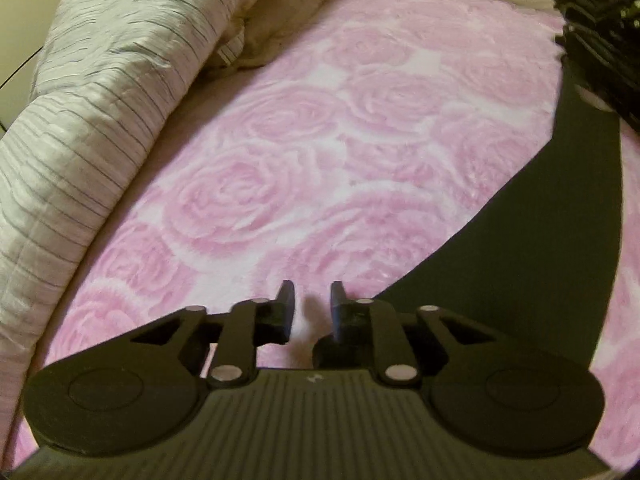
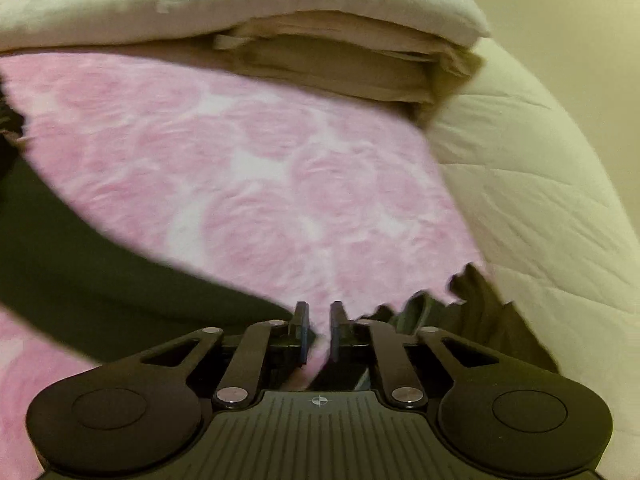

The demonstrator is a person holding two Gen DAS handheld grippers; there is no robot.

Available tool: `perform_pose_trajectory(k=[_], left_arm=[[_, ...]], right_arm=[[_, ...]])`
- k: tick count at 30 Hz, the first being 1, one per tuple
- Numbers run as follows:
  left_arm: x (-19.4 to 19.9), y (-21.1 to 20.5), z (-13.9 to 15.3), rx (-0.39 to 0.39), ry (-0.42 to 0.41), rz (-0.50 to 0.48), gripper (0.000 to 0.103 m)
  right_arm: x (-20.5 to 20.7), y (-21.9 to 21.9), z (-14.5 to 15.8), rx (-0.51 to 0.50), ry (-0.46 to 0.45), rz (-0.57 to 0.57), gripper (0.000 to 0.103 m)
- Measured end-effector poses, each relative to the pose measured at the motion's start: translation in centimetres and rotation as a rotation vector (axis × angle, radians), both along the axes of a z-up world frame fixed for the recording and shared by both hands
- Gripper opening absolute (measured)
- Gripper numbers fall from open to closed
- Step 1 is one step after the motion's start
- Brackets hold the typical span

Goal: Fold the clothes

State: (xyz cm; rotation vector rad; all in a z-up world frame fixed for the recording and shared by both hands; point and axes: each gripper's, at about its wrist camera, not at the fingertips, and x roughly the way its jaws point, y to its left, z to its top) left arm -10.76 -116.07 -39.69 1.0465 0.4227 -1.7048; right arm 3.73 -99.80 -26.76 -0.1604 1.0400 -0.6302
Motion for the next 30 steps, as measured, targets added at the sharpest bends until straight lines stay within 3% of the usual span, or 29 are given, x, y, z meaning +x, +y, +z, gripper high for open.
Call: perform_pose_trajectory(k=[1,3,6,10,13,17,19,20,21,25,30], left_arm=[[0.0,0.4,0.2,-0.005,0.008,-0.002,0.017],[-0.1,1.2,0.5,-0.017,0.012,-0.017,0.022],[-0.7,1.2,-0.1,0.013,-0.014,-0.063,0.024],[-1.5,0.8,-1.9,0.078,-0.071,-0.163,0.025],[-1.9,0.9,-2.4,0.084,-0.091,-0.214,0.012],[-1.9,1.3,-2.3,0.053,-0.095,-0.182,0.004],[-1.2,1.3,-2.0,0.018,-0.071,-0.106,0.003],[-0.9,1.3,-1.8,0.001,-0.059,-0.068,0.003],[-0.8,1.3,-1.8,0.000,-0.053,-0.055,0.003],[-0.7,1.1,-1.7,-0.001,-0.032,-0.010,0.003],[-0.6,0.9,-1.5,-0.003,-0.006,0.048,0.009]], right_arm=[[-0.1,0.1,0.1,0.011,-0.019,-0.004,0.018],[-0.8,0.8,-0.6,0.042,-0.015,-0.017,0.033],[-1.7,1.6,-2.1,0.122,-0.004,-0.046,0.042],[-1.2,1.0,-3.8,0.189,-0.020,-0.098,0.044],[0.0,-0.3,-5.7,0.246,-0.008,-0.130,0.044],[0.2,-1.6,-9.0,0.284,0.035,-0.218,0.044],[-0.6,-1.3,-9.6,0.271,0.032,-0.244,0.034],[-0.9,-0.8,-9.7,0.253,0.055,-0.244,0.020],[-1.4,-0.1,-9.5,0.238,0.077,-0.235,0.016],[-3.9,1.9,-9.9,0.229,0.140,-0.208,0.015],[-4.5,4.0,-8.5,0.177,0.085,-0.136,0.017]])
